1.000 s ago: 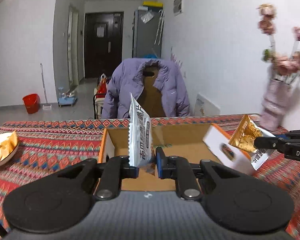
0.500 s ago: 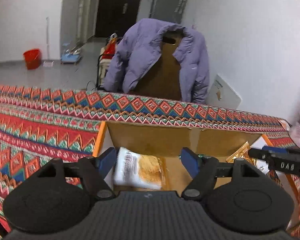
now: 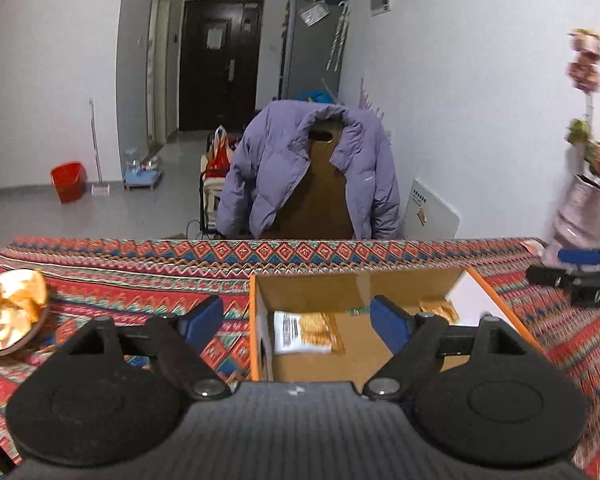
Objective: Organize snacks
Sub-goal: 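Return both grippers to the pile and grasp a white packet each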
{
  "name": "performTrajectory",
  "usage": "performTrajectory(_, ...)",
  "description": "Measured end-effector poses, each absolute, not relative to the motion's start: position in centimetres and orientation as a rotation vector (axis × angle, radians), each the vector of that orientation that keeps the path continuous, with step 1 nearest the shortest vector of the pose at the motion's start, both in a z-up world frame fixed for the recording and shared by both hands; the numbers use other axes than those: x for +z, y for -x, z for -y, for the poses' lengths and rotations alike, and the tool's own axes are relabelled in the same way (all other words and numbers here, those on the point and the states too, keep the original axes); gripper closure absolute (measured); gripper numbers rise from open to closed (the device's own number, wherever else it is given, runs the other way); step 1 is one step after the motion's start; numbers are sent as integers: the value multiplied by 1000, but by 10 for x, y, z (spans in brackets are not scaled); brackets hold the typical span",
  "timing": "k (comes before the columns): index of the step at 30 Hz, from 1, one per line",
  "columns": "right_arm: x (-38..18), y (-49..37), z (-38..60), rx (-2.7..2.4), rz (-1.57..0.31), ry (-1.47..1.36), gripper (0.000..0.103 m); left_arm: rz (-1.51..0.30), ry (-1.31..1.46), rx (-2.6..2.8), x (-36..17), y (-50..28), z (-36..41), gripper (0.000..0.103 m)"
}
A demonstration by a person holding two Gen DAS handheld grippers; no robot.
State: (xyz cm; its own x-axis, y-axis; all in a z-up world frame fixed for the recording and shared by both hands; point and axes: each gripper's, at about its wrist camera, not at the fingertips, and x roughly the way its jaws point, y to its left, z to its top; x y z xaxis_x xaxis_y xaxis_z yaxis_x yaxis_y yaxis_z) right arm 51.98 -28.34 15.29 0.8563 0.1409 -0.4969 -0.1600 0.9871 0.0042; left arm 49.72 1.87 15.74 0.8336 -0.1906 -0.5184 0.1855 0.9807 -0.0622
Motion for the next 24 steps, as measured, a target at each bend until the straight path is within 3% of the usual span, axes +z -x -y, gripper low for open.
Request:
performTrajectory(3, 166, -469, 285, 171, -480, 51, 11, -503, -16, -213, 162, -445, -24, 18)
performTrajectory(9, 170, -368, 284, 220, -398, 43, 9, -423, -5, -248, 157, -345, -34, 7)
performTrajectory(15, 146, -276, 278, 223, -323, 51, 0, -430, 8, -228, 131, -260, -43, 6)
performTrajectory(24, 96, -183, 264, 206, -354, 78, 0, -485, 54, -144, 96, -191, -42, 4)
